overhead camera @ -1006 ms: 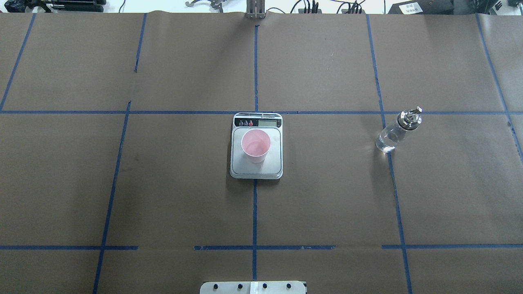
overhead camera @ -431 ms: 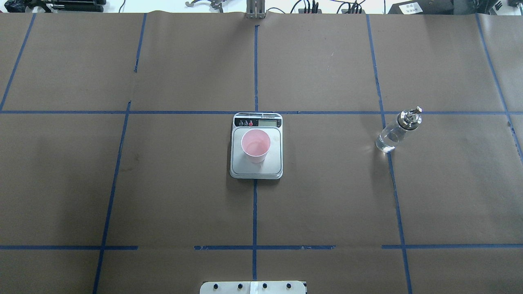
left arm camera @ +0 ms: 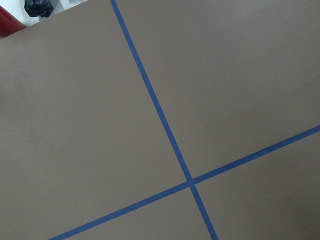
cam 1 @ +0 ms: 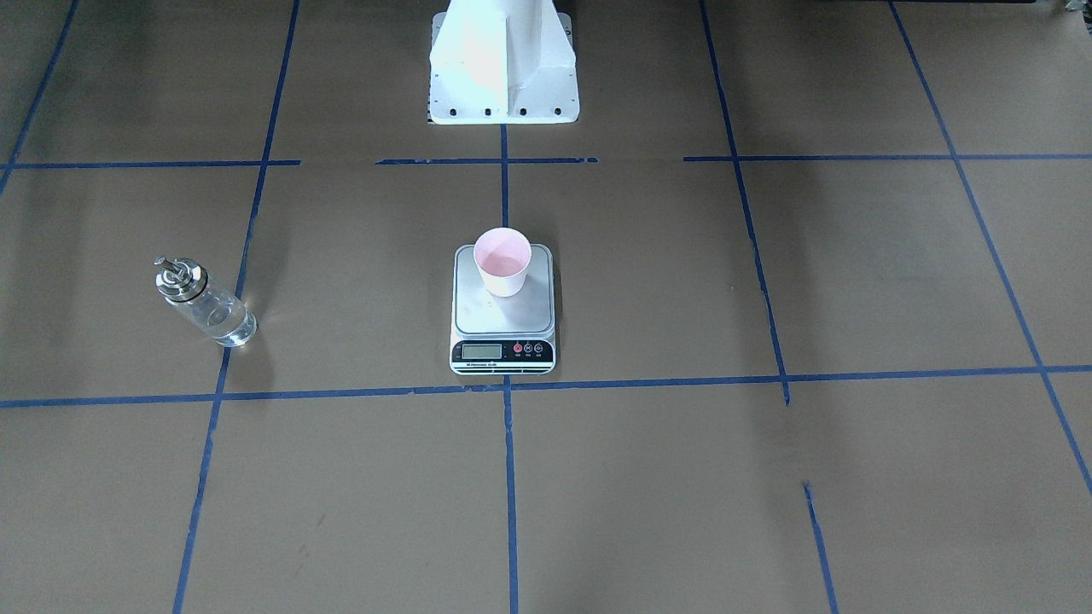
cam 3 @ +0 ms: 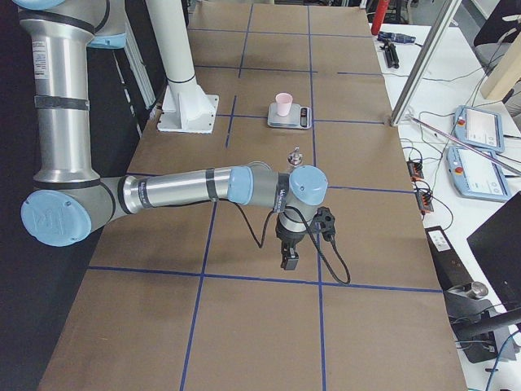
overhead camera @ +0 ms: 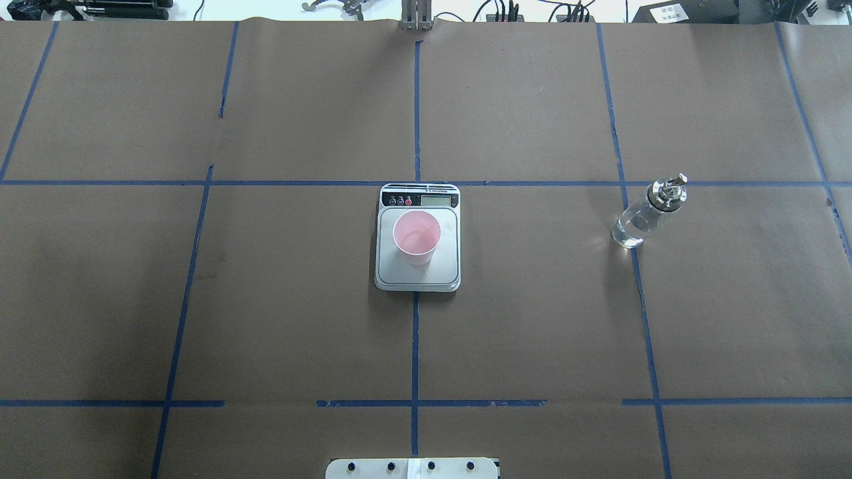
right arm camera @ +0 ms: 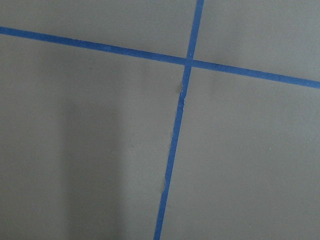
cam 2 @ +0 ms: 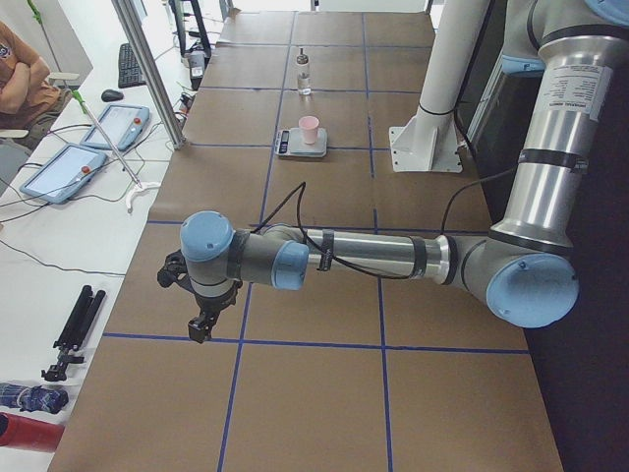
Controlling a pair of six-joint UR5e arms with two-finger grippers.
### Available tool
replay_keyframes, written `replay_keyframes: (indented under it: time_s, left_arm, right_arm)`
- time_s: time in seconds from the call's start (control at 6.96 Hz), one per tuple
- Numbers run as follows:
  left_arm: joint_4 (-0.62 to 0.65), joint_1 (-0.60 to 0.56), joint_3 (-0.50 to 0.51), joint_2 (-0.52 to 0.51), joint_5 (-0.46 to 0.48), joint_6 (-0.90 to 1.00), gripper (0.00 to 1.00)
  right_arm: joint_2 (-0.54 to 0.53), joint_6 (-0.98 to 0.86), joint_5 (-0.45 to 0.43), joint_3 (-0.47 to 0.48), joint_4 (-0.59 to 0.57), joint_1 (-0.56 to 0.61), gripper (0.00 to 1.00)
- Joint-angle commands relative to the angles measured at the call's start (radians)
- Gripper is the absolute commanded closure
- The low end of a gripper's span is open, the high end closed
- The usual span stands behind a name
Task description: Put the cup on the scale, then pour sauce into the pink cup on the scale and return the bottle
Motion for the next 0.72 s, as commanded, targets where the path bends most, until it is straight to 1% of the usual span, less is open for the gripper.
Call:
replay_keyframes:
  time_s: [0.0,0.14,0.29,0.43,0.57]
  left_arm:
    - [0.069,0.073,-0.015,0.029,0.138,0.006,0.0]
    - [0.082,0.072,0.001,0.039,0.097,0.006,0.0]
    - [0.084,0.07,-0.019,0.074,0.003,0.008,0.0]
    - [0.085,0.067,-0.056,0.088,-0.026,0.008,0.0]
    - [0.11,0.069,-0.102,0.105,-0.027,0.008,0.0]
  right_arm:
    - [-0.001,-0.001,-0.002,-0.001,0.0,0.0,0.0]
    - [-0.003,-0.001,-0.002,-0.004,0.0,0.0,0.0]
    - [-0.007,-0.001,-0.002,-0.007,0.0,0.002,0.0]
    - [-0.013,0.002,-0.002,-0.01,0.0,0.002,0.0]
    - [-0.015,0.002,-0.002,-0.013,0.0,0.005,0.0]
